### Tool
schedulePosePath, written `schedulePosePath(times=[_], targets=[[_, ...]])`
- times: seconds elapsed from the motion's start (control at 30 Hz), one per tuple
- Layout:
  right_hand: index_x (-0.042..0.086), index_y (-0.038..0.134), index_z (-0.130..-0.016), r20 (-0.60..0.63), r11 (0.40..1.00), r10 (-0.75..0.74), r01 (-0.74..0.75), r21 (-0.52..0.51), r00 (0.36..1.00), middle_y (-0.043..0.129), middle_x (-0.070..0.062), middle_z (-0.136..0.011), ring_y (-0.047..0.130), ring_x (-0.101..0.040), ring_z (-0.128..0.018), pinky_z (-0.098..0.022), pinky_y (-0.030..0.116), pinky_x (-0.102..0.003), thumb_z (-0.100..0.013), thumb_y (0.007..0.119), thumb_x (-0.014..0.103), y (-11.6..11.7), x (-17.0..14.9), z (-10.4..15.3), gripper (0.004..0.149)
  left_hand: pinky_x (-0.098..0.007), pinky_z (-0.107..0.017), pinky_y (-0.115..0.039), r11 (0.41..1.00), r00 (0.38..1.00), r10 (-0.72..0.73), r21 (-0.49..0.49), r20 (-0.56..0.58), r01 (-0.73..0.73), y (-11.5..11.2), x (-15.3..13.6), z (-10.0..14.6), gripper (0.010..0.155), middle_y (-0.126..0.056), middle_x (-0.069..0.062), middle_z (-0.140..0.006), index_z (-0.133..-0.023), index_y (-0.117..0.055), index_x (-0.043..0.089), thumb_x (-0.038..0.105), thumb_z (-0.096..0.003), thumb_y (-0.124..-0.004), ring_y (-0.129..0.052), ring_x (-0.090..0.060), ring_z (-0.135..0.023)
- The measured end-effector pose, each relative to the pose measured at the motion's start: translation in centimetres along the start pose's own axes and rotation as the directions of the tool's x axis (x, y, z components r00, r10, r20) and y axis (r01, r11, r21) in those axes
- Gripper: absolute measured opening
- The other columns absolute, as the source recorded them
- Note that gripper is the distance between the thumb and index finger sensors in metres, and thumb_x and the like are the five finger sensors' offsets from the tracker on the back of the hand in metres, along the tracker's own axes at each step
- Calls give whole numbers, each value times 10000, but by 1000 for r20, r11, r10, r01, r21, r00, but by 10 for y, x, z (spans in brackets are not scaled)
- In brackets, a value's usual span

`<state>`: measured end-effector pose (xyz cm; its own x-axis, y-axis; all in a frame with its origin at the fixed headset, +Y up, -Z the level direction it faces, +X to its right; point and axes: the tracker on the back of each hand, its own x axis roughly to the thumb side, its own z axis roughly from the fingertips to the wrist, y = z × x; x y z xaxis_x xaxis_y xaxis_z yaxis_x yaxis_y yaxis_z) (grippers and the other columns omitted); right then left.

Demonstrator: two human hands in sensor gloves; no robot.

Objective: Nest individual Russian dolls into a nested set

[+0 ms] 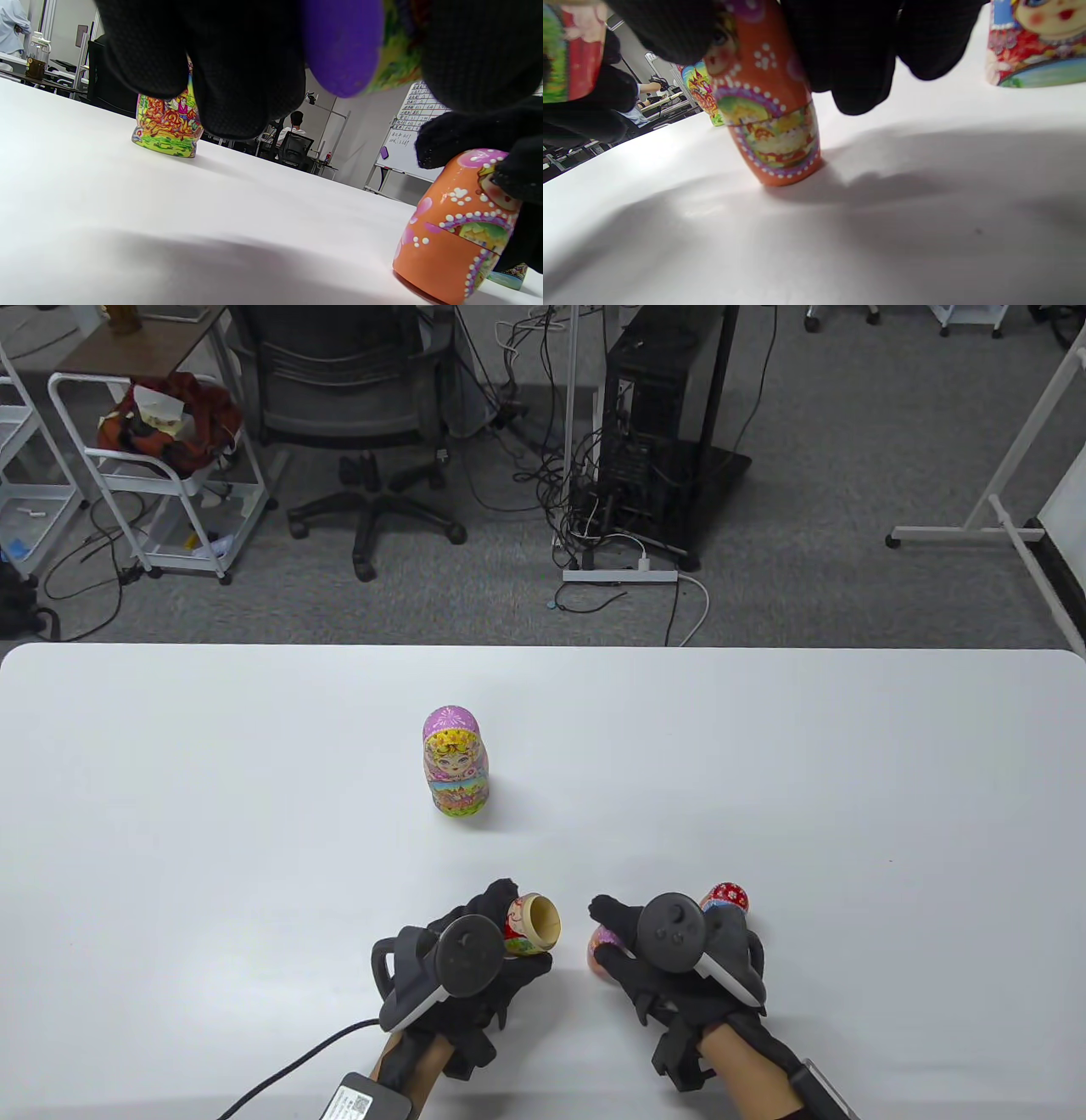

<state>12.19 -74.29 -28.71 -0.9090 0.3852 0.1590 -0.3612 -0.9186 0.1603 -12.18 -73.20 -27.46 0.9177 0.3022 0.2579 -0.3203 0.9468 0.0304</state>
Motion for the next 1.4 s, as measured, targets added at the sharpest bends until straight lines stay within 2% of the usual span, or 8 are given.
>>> schedulePosePath(times=[0.1, 0.17, 0.33, 0.4, 0.47, 0.53, 0.67, 1.4], targets=[[366, 557, -979, 1, 999, 24, -24, -44, 1000, 783, -69, -969, 914, -277, -755, -557, 768, -476, -476, 746, 497, -5, 0, 1, 554, -496, -636, -790, 1000, 1000, 2, -3, 0, -2, 0, 0, 0, 937, -833, -46, -962, -1040, -515, 177, 707, -331, -823, -969, -195, -791], [353, 557, -980, 1, 996, -20, 20, -89, 1000, 781, -68, -968, 914, -274, -754, -554, 769, -476, -477, 742, 492, -12, -1, 3, 554, -497, -633, -791, 1000, 1000, 1, 0, -3, -1, 0, 0, 0, 937, -835, -47, -960, -1039, -517, 176, 708, -330, -824, -971, -195, -789], [360, 532, -979, 76, 932, -230, 242, -270, 970, 744, -56, -985, 889, -263, -776, -574, 759, -470, -478, 725, 481, -40, -7, 15, 550, -497, -634, -790, 1000, 1000, 1, -12, -9, -1, -1, -1, -1, 938, -834, -49, -961, -1039, -518, 174, 707, -330, -824, -971, -198, -789], [362, 537, -975, 142, 894, -321, 349, -280, 937, 746, -47, -983, 888, -258, -777, -582, 756, -470, -474, 727, 483, -45, -8, 17, 549, -498, -634, -790, 1000, 1000, 3, -18, -8, -3, -1, -1, -1, 936, -834, -49, -961, -1039, -520, 175, 707, -331, -824, -970, -198, -789], [369, 542, -971, 242, 845, -428, 481, -234, 871, 742, -28, -988, 879, -252, -789, -597, 747, -472, -468, 733, 482, -48, -7, 18, 550, -496, -634, -791, 1000, 1000, 3, -23, -6, -3, -1, 0, -1, 935, -834, -48, -961, -1039, -519, 176, 709, -332, -822, -970, -197, -789], [366, 548, -970, 302, 819, -475, 541, -193, 827, 741, -24, -990, 873, -256, -794, -604, 739, -479, -467, 740, 476, -47, -4, 19, 549, -496, -634, -791, 1000, 1000, 9, -30, -4, -10, -1, 0, -1, 935, -835, -48, -960, -1039, -520, 176, 709, -332, -820, -972, -197, -788], [370, 547, -966, 315, 843, -427, 499, -199, 848, 740, -14, -990, 875, -244, -795, -607, 743, -470, -465, 740, 480, -44, 2, 21, 548, -496, -634, -792, 999, 1000, 10, -53, 6, -9, -2, 3, -1, 932, -838, -48, -959, -1040, -522, 177, 709, -334, -819, -972, -198, -788], [383, 578, -952, 346, 892, -362, 429, -141, 866, 746, 4, -981, 879, -235, -794, -603, 748, -471, -453, 773, 489, -26, 22, 21, 546, -487, -639, -797, 989, 992, 110, -111, 60, -103, -1, 14, 2, 930, -850, -33, -956, -1041, -541, 189, 724, -332, -815, -977, -184, -789]])
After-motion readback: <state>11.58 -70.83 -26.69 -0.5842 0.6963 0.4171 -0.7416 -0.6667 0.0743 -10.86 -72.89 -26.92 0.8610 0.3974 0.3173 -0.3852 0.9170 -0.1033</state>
